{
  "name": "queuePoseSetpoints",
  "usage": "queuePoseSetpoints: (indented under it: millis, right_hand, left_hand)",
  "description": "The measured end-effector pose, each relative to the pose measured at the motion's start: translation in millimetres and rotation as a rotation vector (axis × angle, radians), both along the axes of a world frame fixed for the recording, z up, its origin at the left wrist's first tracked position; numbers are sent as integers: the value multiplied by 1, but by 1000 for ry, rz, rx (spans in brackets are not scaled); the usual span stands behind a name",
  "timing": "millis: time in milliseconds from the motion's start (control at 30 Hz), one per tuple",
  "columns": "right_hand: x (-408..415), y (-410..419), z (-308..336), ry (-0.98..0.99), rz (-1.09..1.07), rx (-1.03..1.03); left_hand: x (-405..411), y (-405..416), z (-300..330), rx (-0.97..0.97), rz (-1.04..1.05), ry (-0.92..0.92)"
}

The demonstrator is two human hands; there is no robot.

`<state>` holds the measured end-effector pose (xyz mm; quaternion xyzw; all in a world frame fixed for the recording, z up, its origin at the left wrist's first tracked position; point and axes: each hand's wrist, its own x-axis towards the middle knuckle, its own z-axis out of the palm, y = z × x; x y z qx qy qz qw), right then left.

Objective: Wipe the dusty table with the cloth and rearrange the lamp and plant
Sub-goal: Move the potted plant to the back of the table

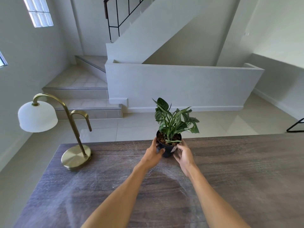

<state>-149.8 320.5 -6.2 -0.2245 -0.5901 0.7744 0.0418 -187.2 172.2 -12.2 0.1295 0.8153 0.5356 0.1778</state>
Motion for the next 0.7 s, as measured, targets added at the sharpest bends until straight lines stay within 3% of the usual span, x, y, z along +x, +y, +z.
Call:
queuePoseSetpoints:
  millis: [167, 333, 467, 700]
  right_hand:
    - [4, 7, -1, -28, 58, 140]
    - [16, 10, 0, -169, 131, 599]
    - [30, 1, 0, -312, 271, 911]
    - [58, -33, 26, -354, 467, 1068]
  left_hand:
    - [2, -9, -2, -129, -62, 12]
    - [16, -38, 1, -398, -65, 270]
    - [25, -72, 1, -562, -85, 314]
    - [48, -111, 16, -672, -130, 299]
